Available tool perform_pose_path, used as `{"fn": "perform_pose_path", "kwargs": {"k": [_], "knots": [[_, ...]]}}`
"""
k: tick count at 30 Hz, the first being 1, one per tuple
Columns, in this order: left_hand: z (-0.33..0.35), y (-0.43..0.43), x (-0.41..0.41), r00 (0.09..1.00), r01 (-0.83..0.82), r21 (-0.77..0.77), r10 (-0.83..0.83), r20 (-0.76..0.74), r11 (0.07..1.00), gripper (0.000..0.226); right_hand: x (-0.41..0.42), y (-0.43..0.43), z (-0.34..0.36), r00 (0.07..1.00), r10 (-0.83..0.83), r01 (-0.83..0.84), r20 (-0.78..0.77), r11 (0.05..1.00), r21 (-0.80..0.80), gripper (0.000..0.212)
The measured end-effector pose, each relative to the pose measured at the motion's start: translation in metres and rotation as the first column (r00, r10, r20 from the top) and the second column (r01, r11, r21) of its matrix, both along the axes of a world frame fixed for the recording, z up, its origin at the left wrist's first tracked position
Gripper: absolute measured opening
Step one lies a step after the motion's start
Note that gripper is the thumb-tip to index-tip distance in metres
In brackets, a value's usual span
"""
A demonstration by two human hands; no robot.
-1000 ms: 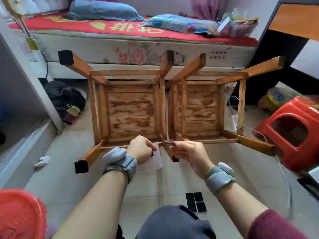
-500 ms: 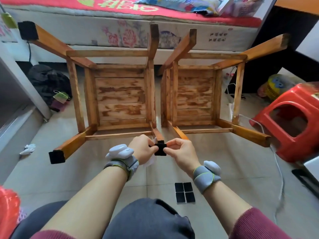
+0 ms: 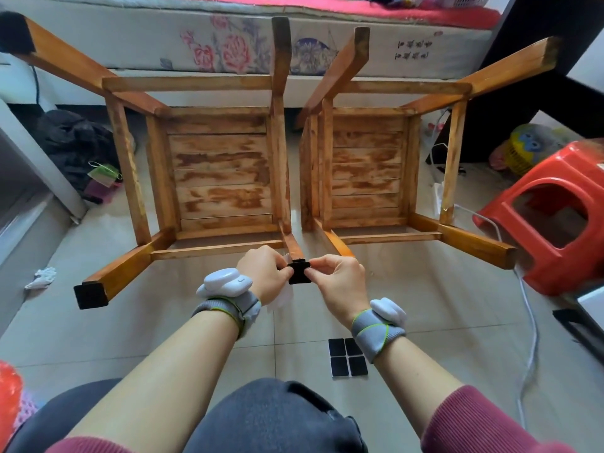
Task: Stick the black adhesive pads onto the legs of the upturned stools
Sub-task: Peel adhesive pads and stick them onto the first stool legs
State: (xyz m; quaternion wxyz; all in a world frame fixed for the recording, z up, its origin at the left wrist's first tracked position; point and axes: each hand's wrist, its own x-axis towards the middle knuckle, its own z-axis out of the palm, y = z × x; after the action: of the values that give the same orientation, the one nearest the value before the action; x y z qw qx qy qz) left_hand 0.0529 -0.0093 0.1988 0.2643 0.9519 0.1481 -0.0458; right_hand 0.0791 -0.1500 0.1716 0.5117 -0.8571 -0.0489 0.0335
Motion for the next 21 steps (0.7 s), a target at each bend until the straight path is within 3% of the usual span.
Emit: {"fn": "perform_pose_path", "kwargs": {"k": [8,14,21], "knots": [[-0.003,0.0,0.0,0.999,-0.005,0.002,0.005,0.035,1.0,0.023,0.002,0.003,-0.004,0.999,-0.027,0.027,0.019,1.0,-0.001,0.013],[-0.005,0.002,0.0,1.0,-0.015,-0.032,0.014,-0.015,0.999,0.021,0.002,0.004,0.003,0.996,0.066,-0.066,0.053,0.998,0.001,0.025],[-0.008,0.001,0.001,0.999,-0.01,-0.035,0.009,-0.044,0.999,0.023,0.014,0.006,0.008,0.972,0.204,-0.185,0.116,0.97,-0.159,0.017]]}}
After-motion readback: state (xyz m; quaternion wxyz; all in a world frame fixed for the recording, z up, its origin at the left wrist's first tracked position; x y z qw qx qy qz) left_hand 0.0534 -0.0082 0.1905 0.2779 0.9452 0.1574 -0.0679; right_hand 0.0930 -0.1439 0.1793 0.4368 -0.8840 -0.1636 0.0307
